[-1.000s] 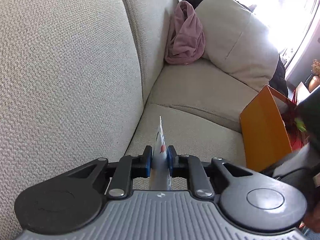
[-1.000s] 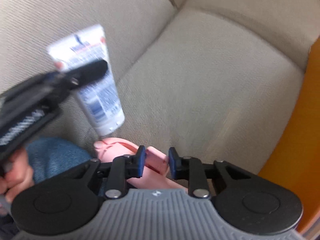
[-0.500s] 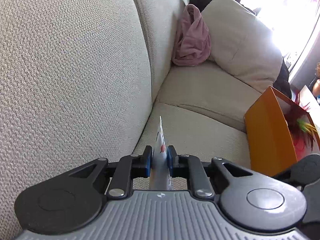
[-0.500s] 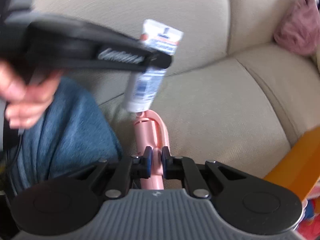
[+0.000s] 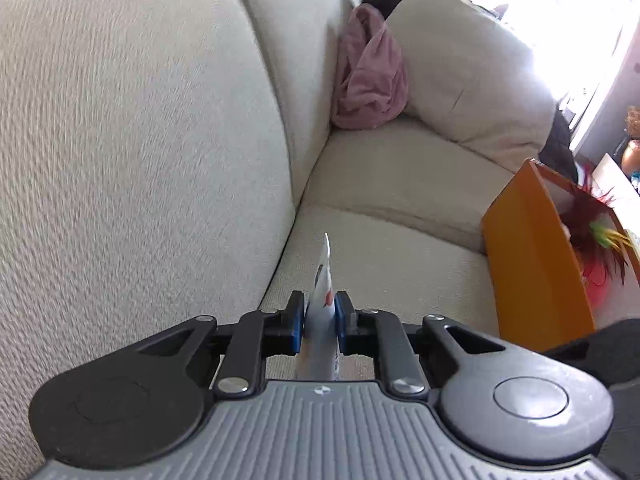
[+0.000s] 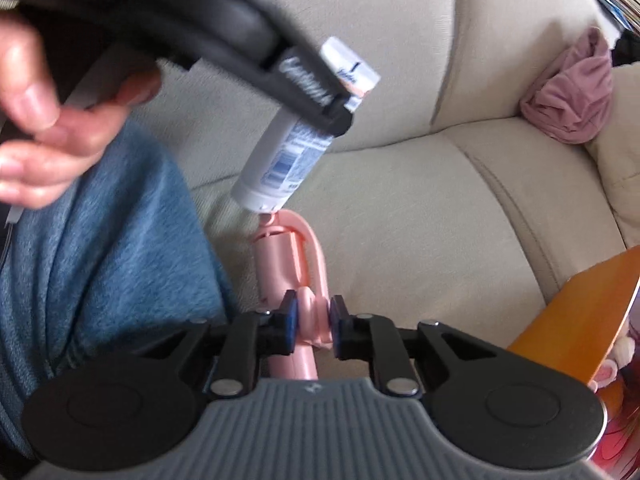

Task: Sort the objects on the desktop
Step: 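Carry the pink holder and tube with both tools over the orange-rimmed box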

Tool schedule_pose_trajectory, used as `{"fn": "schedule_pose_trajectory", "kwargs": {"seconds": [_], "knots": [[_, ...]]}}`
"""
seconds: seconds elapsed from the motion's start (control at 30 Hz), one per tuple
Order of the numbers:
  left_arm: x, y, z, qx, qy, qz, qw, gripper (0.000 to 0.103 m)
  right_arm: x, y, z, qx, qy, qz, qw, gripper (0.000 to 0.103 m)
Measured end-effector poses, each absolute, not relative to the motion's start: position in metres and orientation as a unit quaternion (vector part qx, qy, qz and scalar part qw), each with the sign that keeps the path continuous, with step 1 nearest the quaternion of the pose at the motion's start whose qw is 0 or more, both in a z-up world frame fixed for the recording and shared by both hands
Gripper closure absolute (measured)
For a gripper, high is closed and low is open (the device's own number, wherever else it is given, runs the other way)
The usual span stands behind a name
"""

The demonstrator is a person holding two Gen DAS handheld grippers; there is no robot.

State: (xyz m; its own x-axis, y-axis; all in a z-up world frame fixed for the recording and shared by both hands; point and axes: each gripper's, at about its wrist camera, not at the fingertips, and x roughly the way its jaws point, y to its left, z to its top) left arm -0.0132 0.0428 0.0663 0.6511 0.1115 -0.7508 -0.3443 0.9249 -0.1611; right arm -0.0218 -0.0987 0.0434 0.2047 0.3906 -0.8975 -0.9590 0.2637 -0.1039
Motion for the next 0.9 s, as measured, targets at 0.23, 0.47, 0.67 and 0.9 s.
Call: {"fn": "schedule_pose_trajectory", "kwargs": {"seconds": [0.23, 0.47, 0.67, 0.9], "knots": [[-0.024, 0.046, 0.106, -0.165, 0.337, 0.149, 0.915, 0.086, -0.006, -0.109, 0.086, -0.3, 0.413, 0.501, 0.699, 0.091], [-0.009, -0.001, 0.168, -0.145, 0.28, 0.07, 0.946, 0.086, 0.005, -0.148, 0.167, -0.322, 0.355, 0.51, 0.714, 0.092], [0.025, -0.078, 0.192, -0.143, 0.254, -0.035, 0.956, 0.086, 0.011, -0.242, 0.197, -0.391, 0.311, 0.477, 0.723, 0.091], [0.075, -0.132, 0.155, -0.135, 0.281, -0.101, 0.945, 0.086, 0.021, -0.293, 0.161, -0.44, 0.321, 0.521, 0.657, 0.091]]}}
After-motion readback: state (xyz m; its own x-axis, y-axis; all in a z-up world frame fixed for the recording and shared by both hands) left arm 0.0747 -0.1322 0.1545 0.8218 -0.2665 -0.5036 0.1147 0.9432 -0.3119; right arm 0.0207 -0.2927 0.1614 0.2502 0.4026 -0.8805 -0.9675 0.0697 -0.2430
